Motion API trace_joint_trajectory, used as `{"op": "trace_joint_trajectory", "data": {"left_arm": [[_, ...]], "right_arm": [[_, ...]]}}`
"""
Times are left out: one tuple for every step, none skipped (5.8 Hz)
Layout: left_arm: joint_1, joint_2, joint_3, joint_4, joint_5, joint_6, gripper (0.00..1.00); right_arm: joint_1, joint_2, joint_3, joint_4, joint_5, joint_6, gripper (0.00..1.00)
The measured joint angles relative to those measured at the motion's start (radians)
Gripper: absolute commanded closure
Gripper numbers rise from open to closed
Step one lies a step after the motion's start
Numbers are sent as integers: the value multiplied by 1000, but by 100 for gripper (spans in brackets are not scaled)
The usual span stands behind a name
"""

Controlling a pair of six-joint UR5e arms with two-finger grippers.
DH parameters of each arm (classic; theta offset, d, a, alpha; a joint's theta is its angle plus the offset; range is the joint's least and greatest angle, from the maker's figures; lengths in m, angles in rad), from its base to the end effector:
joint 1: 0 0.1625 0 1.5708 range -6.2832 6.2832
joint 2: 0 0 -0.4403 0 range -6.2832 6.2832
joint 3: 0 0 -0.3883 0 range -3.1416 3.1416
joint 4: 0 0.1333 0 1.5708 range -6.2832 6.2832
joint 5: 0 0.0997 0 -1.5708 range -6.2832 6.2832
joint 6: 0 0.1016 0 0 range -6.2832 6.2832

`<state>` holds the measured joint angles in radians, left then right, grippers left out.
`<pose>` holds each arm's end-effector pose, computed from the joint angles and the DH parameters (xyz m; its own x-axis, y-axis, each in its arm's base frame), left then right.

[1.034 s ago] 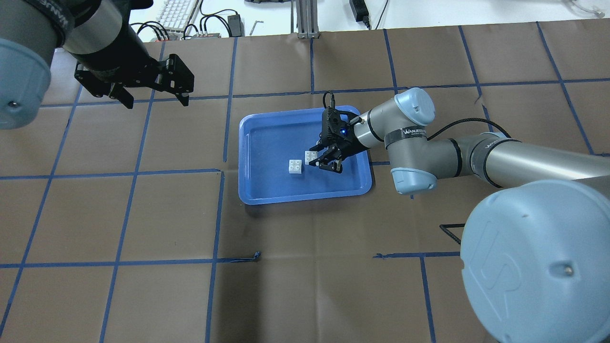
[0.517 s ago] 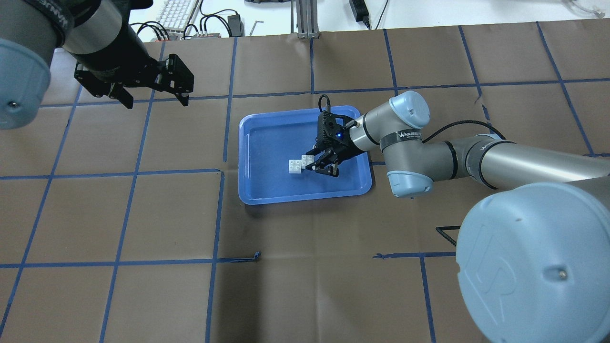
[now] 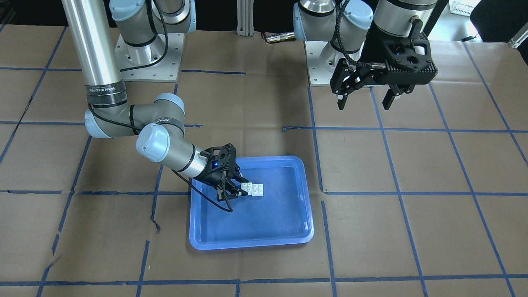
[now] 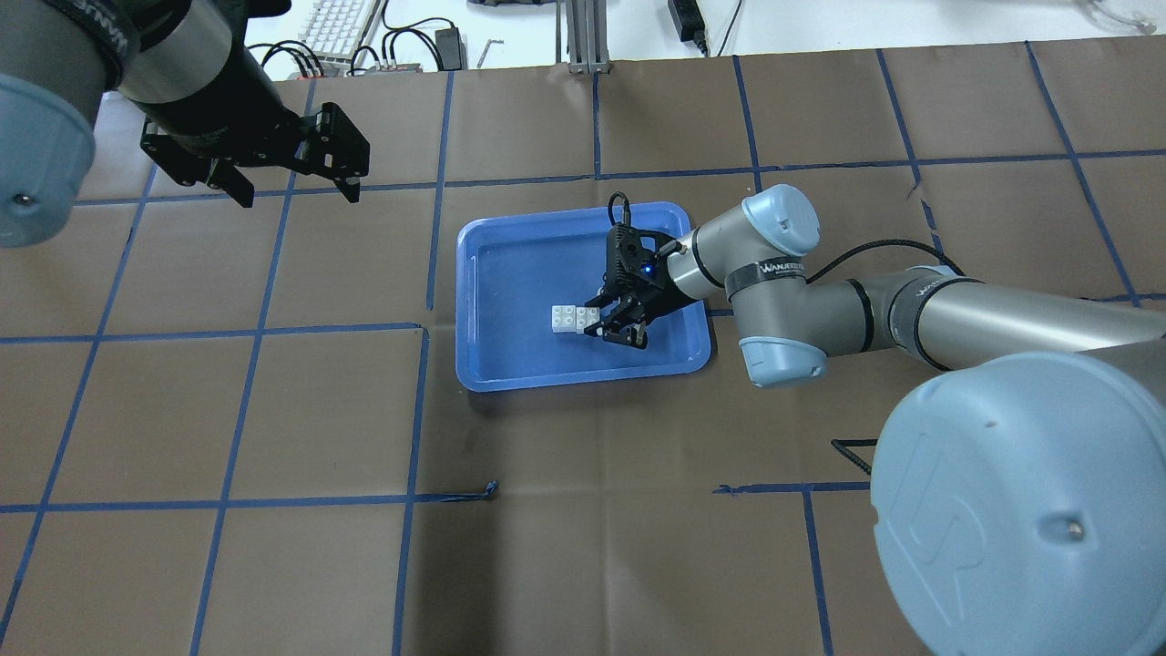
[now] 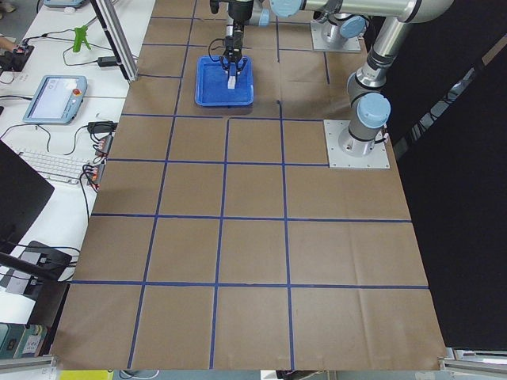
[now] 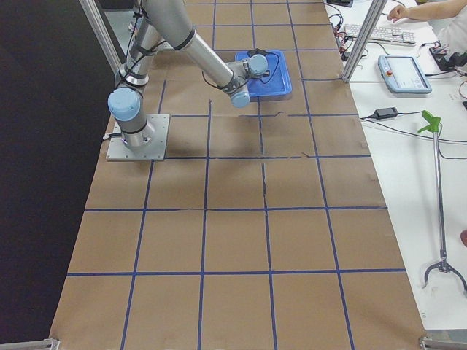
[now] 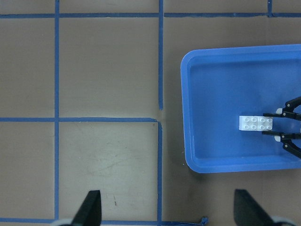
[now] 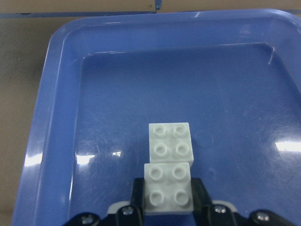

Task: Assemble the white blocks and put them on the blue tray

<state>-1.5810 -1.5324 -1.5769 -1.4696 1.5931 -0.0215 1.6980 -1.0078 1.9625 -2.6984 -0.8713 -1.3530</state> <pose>-0.1360 -0.4822 0.5276 -0.9997 -0.0141 -0.0192 -0.0114 0.9910 -0.1335 0.2695 -0.5411 0.1585 -0.0389 -0.9988 0.0309 -0.7543 0.0091 -0.6564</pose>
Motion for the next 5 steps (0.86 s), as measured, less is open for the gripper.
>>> {"op": "trace_joint_trajectory", "data": {"left_arm": [[1, 1, 0, 0, 0, 0, 1], [3, 1, 0, 0, -1, 0, 1], [3, 1, 0, 0, -1, 0, 1], [4, 2, 0, 0, 0, 0, 1], [4, 1, 0, 0, 0, 0, 1]], "right_arm": [[0, 0, 2, -4, 0, 0, 68], [0, 0, 2, -6, 2, 0, 68], [0, 1, 3, -17, 4, 0, 68], [0, 2, 3, -30, 8, 0, 68], [0, 3, 3, -35, 9, 1, 68]]}}
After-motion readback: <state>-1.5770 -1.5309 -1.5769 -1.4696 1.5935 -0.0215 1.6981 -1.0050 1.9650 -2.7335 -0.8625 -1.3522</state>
